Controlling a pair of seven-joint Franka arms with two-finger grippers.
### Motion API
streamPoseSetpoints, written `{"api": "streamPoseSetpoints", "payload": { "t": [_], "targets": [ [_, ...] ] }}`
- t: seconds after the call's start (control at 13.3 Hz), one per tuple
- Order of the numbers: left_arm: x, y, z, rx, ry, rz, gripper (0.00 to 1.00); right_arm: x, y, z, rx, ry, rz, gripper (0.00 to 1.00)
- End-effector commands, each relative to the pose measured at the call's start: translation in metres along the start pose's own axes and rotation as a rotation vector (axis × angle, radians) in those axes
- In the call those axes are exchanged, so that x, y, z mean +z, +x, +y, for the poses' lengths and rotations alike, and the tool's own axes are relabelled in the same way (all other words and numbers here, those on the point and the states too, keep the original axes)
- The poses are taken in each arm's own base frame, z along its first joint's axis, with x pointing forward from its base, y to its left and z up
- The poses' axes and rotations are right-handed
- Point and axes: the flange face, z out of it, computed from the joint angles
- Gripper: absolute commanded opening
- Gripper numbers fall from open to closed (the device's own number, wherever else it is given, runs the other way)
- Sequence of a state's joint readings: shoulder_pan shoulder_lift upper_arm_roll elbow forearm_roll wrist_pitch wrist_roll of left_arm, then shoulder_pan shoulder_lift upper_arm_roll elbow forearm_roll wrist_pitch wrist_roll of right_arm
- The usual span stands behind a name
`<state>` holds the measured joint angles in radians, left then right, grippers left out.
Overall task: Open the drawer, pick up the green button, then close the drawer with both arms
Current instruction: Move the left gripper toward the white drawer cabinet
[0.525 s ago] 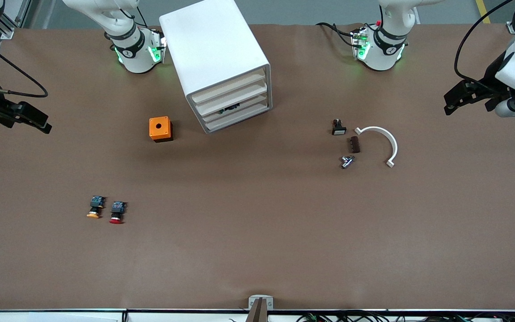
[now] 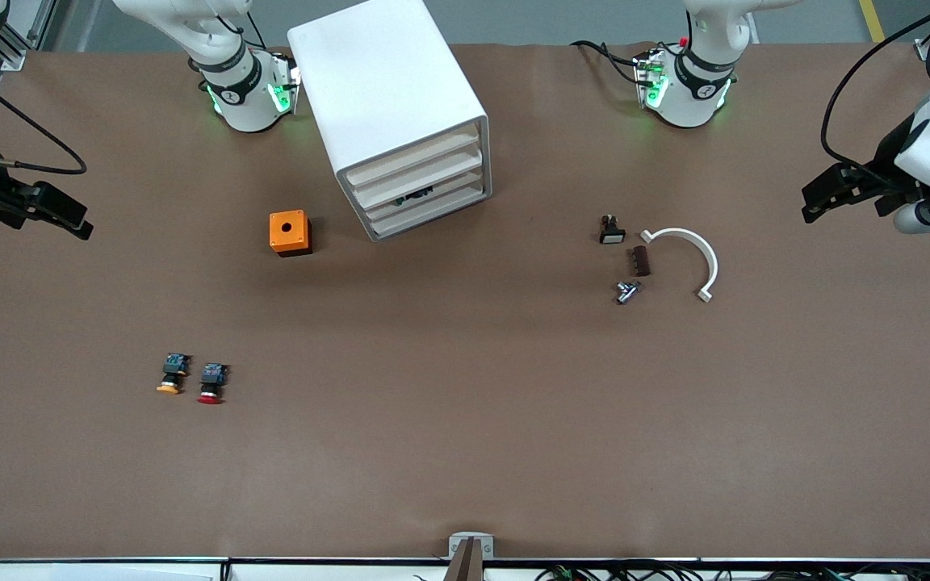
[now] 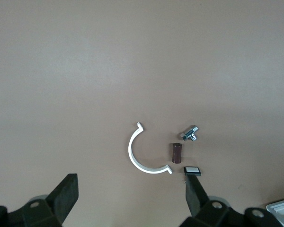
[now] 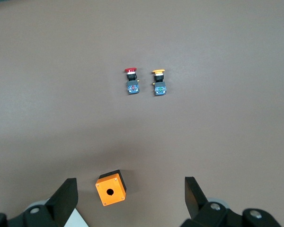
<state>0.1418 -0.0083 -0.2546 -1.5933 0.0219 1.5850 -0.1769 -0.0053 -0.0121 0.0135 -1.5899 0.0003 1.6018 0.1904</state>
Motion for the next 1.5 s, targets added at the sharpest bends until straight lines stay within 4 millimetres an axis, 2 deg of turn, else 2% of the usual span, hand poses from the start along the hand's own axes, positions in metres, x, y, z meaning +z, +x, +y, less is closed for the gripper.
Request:
{"api": "streamPoseSetpoints", "payload": {
  "t": [0.0,0.15,0.45,0.82,1.12,1.27,1.43],
  "targets": [
    [0.015,0.019,-0.002,0.018,0.014,-0.038,1.0,-0.006,-0.007,0.0,0.015,-0.019,0.008,1.0],
    [0.044,0.031,0.005,0.017,0.009,-0.092,1.0,-0.006,-0.007,0.0,0.015,-0.019,0.008,1.0],
    [0.118,0.055,0.022,-0.034,-0.023,-0.217,1.0,-0.006,-0.008,0.0,0.014,-0.02,0.006,1.0],
    [0.181,0.071,0.082,-0.257,-0.051,-0.333,1.0,-0.009,-0.005,-0.002,0.005,-0.004,0.015,1.0],
    [0.234,0.063,0.142,-0.479,-0.032,-0.463,1.0,-0.008,-0.005,-0.004,-0.003,-0.018,0.015,1.0],
    [0.255,0.056,0.188,-0.603,0.008,-0.51,1.0,-0.008,-0.005,-0.004,-0.006,-0.018,0.015,1.0],
    [0.273,0.039,0.234,-0.712,0.079,-0.532,1.0,-0.011,-0.004,-0.003,-0.002,-0.014,0.028,1.0]
  ]
}}
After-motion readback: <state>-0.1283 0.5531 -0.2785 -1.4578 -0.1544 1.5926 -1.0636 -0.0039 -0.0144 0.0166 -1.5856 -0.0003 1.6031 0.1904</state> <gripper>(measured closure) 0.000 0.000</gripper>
